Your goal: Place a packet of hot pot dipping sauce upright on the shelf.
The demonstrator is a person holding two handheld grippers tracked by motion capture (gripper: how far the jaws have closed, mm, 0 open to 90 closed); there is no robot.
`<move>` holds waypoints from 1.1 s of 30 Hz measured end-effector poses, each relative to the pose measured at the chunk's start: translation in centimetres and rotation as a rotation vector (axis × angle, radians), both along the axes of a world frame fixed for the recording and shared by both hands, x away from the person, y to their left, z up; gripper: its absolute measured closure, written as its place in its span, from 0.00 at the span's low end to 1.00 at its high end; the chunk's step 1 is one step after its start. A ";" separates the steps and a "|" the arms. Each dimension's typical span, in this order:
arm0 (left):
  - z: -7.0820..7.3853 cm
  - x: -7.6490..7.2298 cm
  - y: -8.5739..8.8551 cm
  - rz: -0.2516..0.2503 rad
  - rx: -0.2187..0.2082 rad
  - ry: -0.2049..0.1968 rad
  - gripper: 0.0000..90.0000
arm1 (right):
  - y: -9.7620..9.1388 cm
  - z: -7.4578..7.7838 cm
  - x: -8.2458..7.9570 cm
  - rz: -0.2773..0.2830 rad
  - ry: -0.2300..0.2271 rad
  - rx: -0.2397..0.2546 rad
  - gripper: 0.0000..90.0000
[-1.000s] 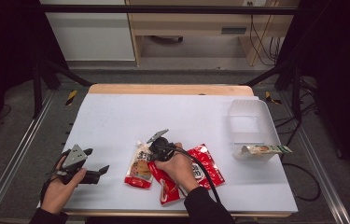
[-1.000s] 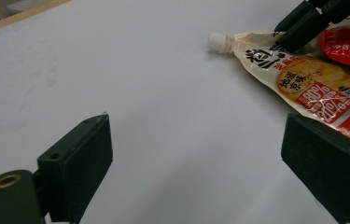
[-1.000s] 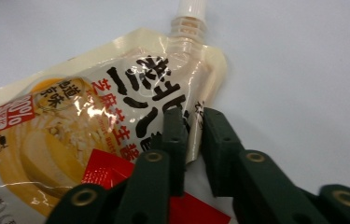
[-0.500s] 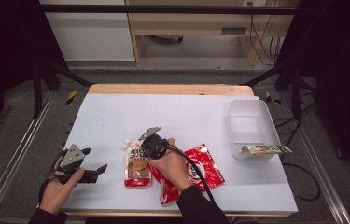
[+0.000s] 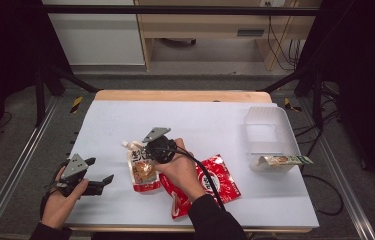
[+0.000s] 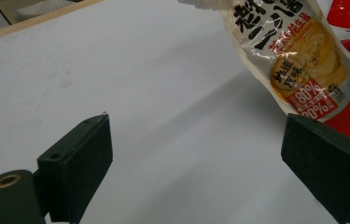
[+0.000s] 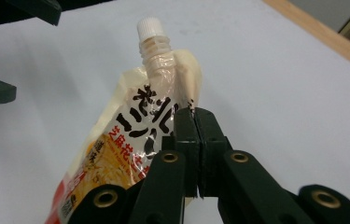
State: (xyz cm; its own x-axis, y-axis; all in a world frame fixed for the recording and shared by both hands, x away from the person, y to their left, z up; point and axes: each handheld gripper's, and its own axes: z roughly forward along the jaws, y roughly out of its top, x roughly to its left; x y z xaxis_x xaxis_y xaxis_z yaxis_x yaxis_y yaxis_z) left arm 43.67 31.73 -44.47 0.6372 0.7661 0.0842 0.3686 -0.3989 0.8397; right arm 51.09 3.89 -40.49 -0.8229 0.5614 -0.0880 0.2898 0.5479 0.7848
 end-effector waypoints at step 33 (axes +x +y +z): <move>0.8 -0.7 -0.6 -0.053 -0.072 -0.045 0.09 | -0.5 4.9 -0.5 0.098 -0.046 0.005 1.00</move>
